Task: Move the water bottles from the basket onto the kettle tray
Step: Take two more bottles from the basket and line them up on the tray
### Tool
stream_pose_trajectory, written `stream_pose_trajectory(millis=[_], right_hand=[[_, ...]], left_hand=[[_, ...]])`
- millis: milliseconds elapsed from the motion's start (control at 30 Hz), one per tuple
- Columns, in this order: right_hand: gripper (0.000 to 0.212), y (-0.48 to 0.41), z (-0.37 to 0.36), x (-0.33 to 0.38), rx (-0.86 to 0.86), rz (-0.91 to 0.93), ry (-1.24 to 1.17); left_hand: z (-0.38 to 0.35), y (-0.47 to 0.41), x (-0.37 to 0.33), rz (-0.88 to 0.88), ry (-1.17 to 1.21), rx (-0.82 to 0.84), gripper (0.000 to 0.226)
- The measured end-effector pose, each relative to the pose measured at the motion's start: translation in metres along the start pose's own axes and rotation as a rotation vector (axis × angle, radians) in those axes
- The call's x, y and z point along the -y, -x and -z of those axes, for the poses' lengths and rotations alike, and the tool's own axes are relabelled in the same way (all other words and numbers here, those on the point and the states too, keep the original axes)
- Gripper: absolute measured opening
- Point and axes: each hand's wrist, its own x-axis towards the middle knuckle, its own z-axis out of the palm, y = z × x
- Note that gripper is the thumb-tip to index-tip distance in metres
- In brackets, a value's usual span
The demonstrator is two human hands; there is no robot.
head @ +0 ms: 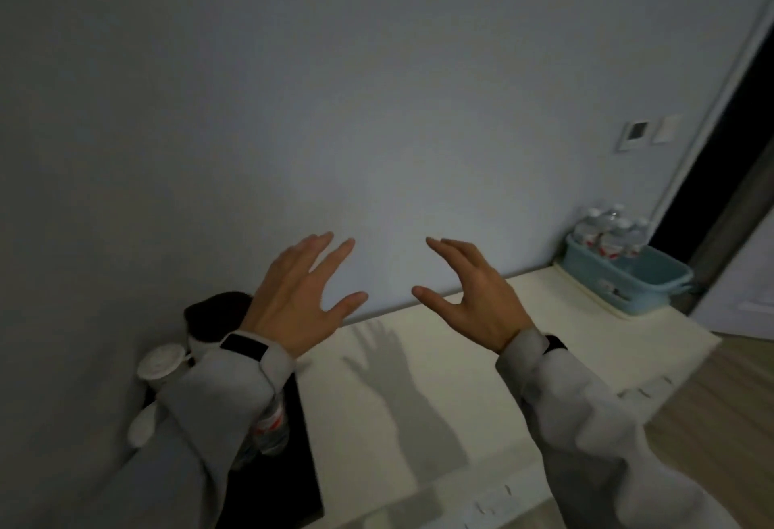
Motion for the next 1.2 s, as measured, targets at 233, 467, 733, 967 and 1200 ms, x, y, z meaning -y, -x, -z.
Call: stream_pose_trajectory(millis=[233,467,733,967,1200], right_hand=[[0.078,0.023,0.123,-0.122,-0.114,-0.066,0.1],[0.078,0.036,0.217,-0.227,-0.153,-0.113,0.158],[0.077,0.024,0.285,-0.356,-0.16,-0.181,0.253],[0.078,-0.024,0.324,-0.479,-0.105,-0.214,0.333],[0.078,-0.072,0.331,-0.591,-0.066,-0.246,0.299]], left_hand=[[-0.039,-0.077,-0.134,-0.096,-0.022,-0.043,0.08],[-0.097,-0.141,-0.251,-0.144,0.004,-0.052,0.078],[-0.194,-0.249,-0.338,-0.212,0.093,-0.057,0.075],[-0.288,-0.358,-0.392,-0.187,0.205,-0.052,0.075],[-0.35,-0.441,-0.424,-0.185,0.165,-0.083,0.071]])
